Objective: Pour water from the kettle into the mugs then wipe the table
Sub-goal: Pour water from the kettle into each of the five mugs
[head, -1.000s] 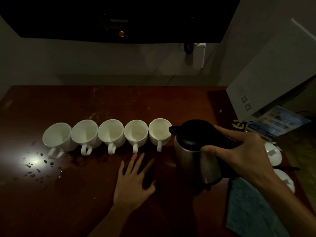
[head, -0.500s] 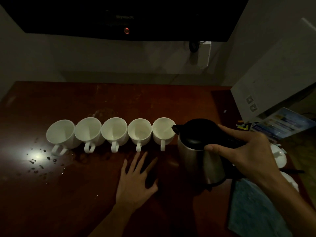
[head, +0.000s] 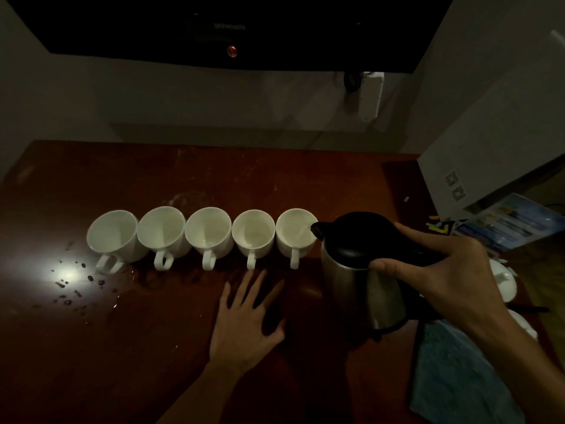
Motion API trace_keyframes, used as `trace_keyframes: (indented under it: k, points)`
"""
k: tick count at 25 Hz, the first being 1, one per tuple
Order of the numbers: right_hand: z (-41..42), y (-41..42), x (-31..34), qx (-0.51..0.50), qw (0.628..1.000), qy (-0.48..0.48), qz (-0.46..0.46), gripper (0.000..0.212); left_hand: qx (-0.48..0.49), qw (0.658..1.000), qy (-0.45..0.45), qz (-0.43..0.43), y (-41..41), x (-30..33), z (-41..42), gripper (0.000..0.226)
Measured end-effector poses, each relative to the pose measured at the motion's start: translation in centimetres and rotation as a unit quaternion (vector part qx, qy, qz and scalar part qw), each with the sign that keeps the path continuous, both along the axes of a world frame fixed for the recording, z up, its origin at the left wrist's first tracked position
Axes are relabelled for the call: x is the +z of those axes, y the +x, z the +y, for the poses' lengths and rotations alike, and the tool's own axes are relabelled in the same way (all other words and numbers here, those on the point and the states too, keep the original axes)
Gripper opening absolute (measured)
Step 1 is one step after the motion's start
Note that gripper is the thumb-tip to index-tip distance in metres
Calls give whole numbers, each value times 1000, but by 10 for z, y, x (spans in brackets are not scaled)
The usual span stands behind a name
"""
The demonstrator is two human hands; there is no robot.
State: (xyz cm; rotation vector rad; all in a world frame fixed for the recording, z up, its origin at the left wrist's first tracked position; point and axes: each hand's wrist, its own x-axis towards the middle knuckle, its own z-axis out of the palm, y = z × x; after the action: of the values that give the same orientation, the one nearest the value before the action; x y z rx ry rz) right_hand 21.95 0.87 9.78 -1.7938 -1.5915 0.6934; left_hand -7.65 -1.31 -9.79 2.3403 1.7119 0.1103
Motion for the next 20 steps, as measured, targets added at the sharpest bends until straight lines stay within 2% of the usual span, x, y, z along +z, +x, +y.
trace_keyframes:
  k: [7, 13, 20]
  points:
    - [0, -1, 2, 4, 1000, -3, -3, 95, 0, 1000, 0, -7, 0, -1, 0, 78]
    - [4, -3, 2, 3, 1000, -11, -6, 86, -5, 1000, 2, -5, 0, -2, 1, 79]
    - [3, -2, 5, 7, 1000, -16, -7, 91, -1, 1000, 1, 0, 1, -2, 1, 79]
